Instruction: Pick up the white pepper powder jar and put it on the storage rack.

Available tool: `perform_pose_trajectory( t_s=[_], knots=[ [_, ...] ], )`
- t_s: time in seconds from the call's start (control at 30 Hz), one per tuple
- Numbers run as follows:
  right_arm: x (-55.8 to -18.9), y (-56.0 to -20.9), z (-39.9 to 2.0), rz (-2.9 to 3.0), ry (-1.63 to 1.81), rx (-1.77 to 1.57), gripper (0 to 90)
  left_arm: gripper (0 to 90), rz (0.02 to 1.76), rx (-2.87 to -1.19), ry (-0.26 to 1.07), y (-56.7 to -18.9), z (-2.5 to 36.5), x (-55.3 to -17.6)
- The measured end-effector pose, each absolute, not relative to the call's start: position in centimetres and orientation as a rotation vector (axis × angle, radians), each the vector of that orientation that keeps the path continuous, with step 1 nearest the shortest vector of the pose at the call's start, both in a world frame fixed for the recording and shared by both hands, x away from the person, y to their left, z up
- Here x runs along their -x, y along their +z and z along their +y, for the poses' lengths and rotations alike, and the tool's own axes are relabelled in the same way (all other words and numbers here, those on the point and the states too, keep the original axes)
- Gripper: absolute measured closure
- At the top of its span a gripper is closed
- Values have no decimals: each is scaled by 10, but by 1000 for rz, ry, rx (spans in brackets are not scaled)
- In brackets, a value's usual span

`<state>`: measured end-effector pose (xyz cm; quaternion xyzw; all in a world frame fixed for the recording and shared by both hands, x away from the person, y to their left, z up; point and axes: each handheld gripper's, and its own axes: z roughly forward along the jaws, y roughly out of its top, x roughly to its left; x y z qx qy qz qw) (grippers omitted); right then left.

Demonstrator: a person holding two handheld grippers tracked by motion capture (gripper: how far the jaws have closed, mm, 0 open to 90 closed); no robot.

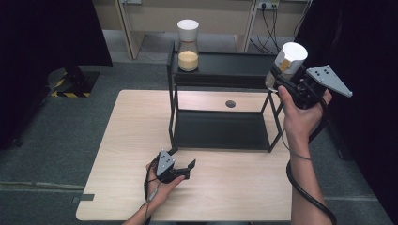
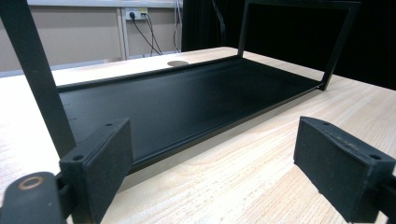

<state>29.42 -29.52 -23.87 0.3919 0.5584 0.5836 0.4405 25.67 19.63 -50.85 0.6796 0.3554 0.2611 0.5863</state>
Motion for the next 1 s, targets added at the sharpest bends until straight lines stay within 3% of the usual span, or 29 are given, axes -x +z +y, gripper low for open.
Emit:
perform_pose_trajectory(
  t_s=[1.0],
  knots=[
    [-351, -205, -281, 1415, 1350, -1083, 306, 115, 821, -1580, 613, -510, 196, -256]
  ],
)
